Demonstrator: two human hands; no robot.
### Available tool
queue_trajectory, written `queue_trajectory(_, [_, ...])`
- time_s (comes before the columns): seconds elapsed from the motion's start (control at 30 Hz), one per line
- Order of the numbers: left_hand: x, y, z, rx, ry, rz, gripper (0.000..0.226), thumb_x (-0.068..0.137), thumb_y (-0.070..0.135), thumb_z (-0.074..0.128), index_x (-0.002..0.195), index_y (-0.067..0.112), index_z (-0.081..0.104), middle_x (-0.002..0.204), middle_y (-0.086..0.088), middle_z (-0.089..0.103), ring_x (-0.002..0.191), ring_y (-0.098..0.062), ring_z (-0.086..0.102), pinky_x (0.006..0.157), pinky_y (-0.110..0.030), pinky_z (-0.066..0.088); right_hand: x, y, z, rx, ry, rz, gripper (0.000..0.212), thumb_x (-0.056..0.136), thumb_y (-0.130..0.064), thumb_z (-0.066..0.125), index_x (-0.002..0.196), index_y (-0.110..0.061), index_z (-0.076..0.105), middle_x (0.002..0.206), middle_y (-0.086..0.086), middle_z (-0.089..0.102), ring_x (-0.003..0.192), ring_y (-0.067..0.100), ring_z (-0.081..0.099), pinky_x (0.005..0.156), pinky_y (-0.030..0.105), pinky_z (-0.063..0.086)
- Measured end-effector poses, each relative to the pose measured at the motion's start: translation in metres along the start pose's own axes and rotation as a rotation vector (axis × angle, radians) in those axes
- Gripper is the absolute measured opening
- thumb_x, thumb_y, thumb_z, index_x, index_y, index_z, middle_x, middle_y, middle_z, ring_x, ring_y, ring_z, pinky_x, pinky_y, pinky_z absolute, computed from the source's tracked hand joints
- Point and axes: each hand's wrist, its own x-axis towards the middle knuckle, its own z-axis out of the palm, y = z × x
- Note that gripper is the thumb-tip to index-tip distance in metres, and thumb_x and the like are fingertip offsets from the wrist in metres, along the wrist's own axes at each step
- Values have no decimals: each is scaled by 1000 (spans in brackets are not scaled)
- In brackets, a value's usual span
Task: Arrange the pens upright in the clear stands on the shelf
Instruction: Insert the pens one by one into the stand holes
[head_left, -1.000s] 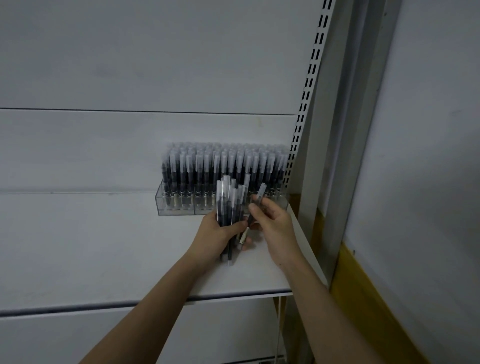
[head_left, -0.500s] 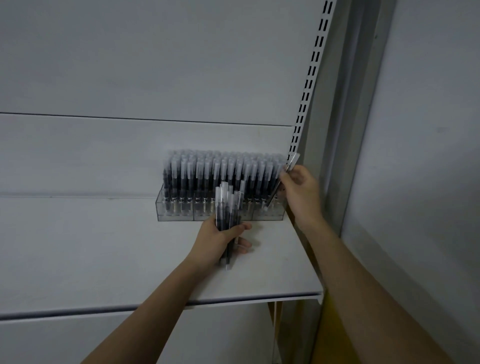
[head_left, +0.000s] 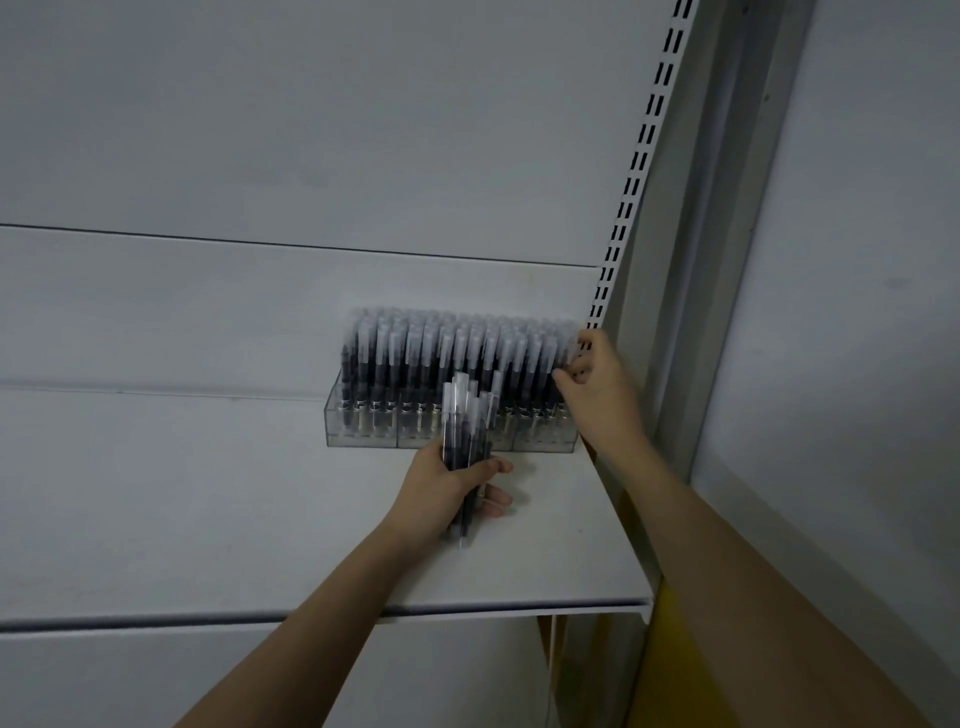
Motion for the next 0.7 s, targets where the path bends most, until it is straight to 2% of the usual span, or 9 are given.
queue_trajectory(0.1, [0, 0, 0, 3, 1, -5, 21, 92, -1, 63, 110, -10, 58, 96, -14, 75, 68, -32, 71, 58, -33, 59, -7, 5, 7, -40, 3, 34, 27, 93, -10, 67, 109, -16, 46, 81, -7, 56, 74, 7, 56, 60, 16, 40])
queue_trajectory(0.2, [-1, 1, 1, 12, -5, -5, 21, 92, -1, 63, 111, -11, 58, 96, -14, 75, 69, -32, 71, 58, -32, 59, -9, 8, 9, -19, 37, 71, 26, 92, -11, 69, 102, -17, 45, 80, -9, 55, 72, 4, 56, 58, 12, 37])
queue_trajectory(0.3, [-2, 1, 1, 10, -6, -11, 23, 92, 0, 64, 111, -12, 57, 95, -13, 75, 67, -31, 71, 59, -33, 59, -17, 5, 10, 38, 107, 76, 27, 92, -14, 69, 104, -16, 44, 86, -6, 54, 74, 7, 55, 59, 15, 40])
queue_trajectory(0.4, [-1, 1, 1, 5, -8, -9, 26, 92, -1, 64, 112, -14, 56, 95, -14, 75, 68, -32, 71, 60, -34, 59, -38, -3, 17, 181, 196, 86, 13, 97, -17, 61, 104, -14, 50, 90, -4, 56, 76, 5, 55, 62, 12, 45])
queue_trajectory(0.47, [-2, 2, 2, -12, -6, -8, 24, 91, -2, 64, 111, -13, 57, 91, -16, 75, 67, -32, 71, 58, -33, 59, -53, -4, 29, 305, 80, 130, 7, 100, -21, 57, 103, -15, 56, 91, -1, 61, 77, 8, 60, 67, 14, 49])
queue_trajectory(0.57, [-3, 2, 3, -24, -5, -1, 22, 91, -3, 63, 112, -9, 60, 86, -23, 74, 66, -33, 72, 59, -34, 59, -73, 0, 48, 508, -137, 266, 14, 102, -26, 53, 104, -17, 64, 94, 2, 68, 79, 11, 66, 64, 18, 52])
queue_trajectory(0.7, [0, 0, 2, 37, -21, 16, 20, 91, -1, 64, 110, -8, 62, 92, -27, 72, 70, -35, 71, 64, -39, 61, -81, 4, 49, 641, -171, 298, 16, 98, -26, 58, 107, -17, 68, 101, 7, 70, 91, 21, 68, 69, 21, 55])
